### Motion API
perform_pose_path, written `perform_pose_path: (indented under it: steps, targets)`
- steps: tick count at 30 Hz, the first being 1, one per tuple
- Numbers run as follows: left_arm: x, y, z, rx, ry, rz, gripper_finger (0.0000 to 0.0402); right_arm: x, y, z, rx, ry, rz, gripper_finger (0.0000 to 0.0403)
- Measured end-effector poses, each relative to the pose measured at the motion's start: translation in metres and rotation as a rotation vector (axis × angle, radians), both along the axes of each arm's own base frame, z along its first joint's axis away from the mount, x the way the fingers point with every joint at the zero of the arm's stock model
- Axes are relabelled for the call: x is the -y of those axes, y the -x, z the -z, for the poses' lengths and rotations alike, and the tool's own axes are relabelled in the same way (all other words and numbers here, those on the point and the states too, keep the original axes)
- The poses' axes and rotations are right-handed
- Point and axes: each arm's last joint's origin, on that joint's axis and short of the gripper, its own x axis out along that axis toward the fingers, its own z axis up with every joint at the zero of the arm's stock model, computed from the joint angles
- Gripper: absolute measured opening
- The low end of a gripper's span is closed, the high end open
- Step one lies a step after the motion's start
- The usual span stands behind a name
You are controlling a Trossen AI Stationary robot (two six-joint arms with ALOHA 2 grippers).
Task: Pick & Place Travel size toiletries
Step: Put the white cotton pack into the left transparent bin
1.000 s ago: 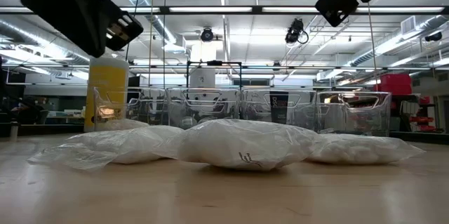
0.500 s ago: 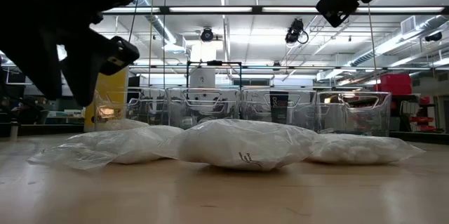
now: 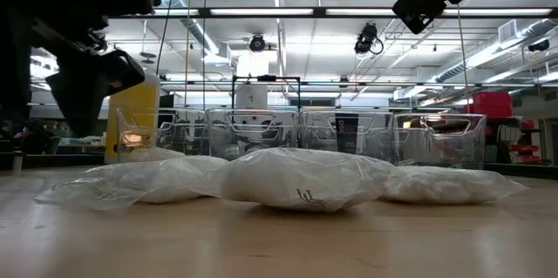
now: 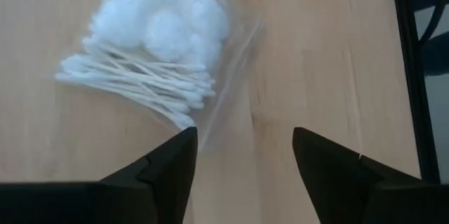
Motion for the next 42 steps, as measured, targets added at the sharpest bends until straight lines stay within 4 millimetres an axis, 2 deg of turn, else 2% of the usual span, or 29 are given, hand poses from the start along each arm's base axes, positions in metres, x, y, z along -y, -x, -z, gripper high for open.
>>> perform_pose_path:
  steps: [4,9,18,27,31,35,38,42]
  targets:
    - [0.005,0.002,0.002,-0.001,-0.011,0.01,0.024,0.0,0.0,0.0,0.0,0.0,0.0,0.0009]
    - [0.012,0.005,0.002,0.062,-0.078,0.128,0.0234,0.0,0.0,0.0,0.0,0.0,0.0,0.0008]
    - [0.025,0.01,-0.001,0.249,-0.341,0.468,0.0233,0.0,0.0,0.0,0.0,0.0,0.0,0.0008]
    - [0.029,0.001,-0.009,0.417,-0.406,0.554,0.0233,0.0,0.0,0.0,0.0,0.0,0.0,0.0008]
    - [0.031,-0.004,-0.014,0.485,-0.389,0.515,0.0233,0.0,0.0,0.0,0.0,0.0,0.0,0.0008]
    - [0.028,-0.004,-0.013,0.447,-0.385,0.314,0.0228,0.0,0.0,0.0,0.0,0.0,0.001,0.001]
    - [0.019,-0.007,-0.012,0.404,-0.373,0.157,0.0223,0.0,0.0,0.0,0.0,0.0,0.0,0.0008]
    - [0.004,-0.018,-0.012,0.376,-0.302,0.104,0.0214,0.0,0.0,0.0,-0.001,-0.001,0.001,0.0009]
